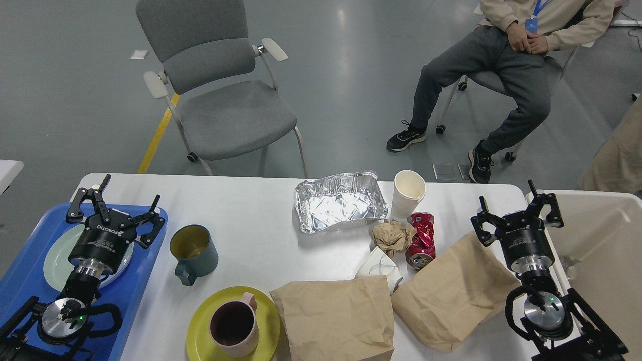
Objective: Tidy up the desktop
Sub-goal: 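Raise the left gripper up off the blue tray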
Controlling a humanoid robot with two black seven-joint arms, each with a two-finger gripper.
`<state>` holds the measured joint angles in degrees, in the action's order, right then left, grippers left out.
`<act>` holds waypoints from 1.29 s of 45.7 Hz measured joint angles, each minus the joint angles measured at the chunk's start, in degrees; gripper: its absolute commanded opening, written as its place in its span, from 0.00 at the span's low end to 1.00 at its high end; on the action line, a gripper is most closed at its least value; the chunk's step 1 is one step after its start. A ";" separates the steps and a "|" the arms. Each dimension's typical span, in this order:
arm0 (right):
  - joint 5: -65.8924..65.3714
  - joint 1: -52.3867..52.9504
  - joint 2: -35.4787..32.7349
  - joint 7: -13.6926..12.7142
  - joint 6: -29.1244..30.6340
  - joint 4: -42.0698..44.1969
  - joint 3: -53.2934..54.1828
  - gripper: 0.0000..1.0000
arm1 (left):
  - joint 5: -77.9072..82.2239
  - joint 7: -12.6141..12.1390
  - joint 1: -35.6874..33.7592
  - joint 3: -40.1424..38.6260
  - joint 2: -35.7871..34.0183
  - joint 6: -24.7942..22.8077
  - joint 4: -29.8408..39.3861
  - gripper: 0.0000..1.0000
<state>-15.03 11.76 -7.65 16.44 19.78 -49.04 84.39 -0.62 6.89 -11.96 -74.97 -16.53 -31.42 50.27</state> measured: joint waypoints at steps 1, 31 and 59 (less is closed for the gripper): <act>0.00 0.00 0.00 0.00 0.00 0.00 0.00 1.00 | 0.00 0.18 0.00 -0.01 0.00 -0.04 0.00 0.98; 0.00 -0.04 0.01 0.00 0.00 0.00 0.00 1.00 | 0.22 -0.17 -1.63 1.47 -1.70 0.50 0.38 0.98; 0.00 -0.05 0.01 0.00 0.00 0.00 0.00 1.00 | 0.24 -0.43 -38.04 62.32 -30.97 -0.81 0.21 0.98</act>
<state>-15.03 11.71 -7.64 16.44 19.77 -49.04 84.39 -0.38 6.46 -49.99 -12.65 -47.50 -32.24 50.48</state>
